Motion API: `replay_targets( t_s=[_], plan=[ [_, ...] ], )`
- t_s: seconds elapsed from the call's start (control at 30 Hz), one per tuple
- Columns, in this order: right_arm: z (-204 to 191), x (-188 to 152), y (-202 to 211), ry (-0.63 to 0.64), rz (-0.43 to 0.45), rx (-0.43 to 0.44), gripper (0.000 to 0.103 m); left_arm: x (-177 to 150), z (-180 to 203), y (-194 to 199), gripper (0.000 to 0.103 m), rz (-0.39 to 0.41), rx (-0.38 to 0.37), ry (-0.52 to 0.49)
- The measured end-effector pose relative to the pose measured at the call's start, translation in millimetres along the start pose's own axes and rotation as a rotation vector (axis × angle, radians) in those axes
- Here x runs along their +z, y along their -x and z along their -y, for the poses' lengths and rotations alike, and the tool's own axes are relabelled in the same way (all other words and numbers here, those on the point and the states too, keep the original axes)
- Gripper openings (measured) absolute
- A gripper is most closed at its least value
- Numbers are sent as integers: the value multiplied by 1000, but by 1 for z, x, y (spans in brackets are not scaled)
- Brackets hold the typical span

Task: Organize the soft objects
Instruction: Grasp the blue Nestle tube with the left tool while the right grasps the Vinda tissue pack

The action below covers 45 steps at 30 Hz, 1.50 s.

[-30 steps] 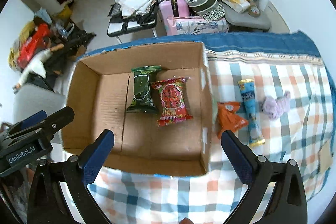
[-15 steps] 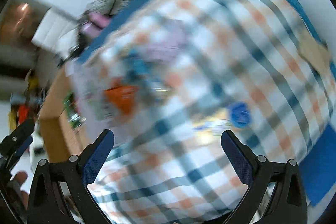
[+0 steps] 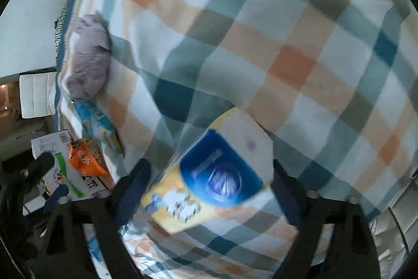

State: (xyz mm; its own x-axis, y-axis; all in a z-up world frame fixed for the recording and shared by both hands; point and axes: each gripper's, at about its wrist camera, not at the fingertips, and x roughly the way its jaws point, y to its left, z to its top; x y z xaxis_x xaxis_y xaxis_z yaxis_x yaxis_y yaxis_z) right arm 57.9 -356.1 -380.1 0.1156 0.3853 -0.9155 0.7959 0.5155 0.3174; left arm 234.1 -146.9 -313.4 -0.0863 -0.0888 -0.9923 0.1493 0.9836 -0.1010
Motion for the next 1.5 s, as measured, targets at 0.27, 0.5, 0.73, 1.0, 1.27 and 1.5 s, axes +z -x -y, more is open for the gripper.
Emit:
replay_targets(
  t_s=[0.27,0.5,0.73,1.0,1.27,1.5],
  plan=[
    [4,14,6,61,-14,-59,55,12,35,-52,60,-95,73,-76],
    [-9,27,44,218,64,-236,50,2,46,-66,31,-75,99,-100],
    [-9,48,36,276,1,-259,60,-47,52,-59,26,-83,80,-172],
    [10,52,27,232,-6,-180,54,-34,48,-72,34,-73,29,-77],
    [13,48,23,256,-5,-200,47,-26,34,-69,24,-64,-24,12],
    [0,37,23,302,27,-224,46,-29,34,-54,16,-44,-6,-21]
  ],
)
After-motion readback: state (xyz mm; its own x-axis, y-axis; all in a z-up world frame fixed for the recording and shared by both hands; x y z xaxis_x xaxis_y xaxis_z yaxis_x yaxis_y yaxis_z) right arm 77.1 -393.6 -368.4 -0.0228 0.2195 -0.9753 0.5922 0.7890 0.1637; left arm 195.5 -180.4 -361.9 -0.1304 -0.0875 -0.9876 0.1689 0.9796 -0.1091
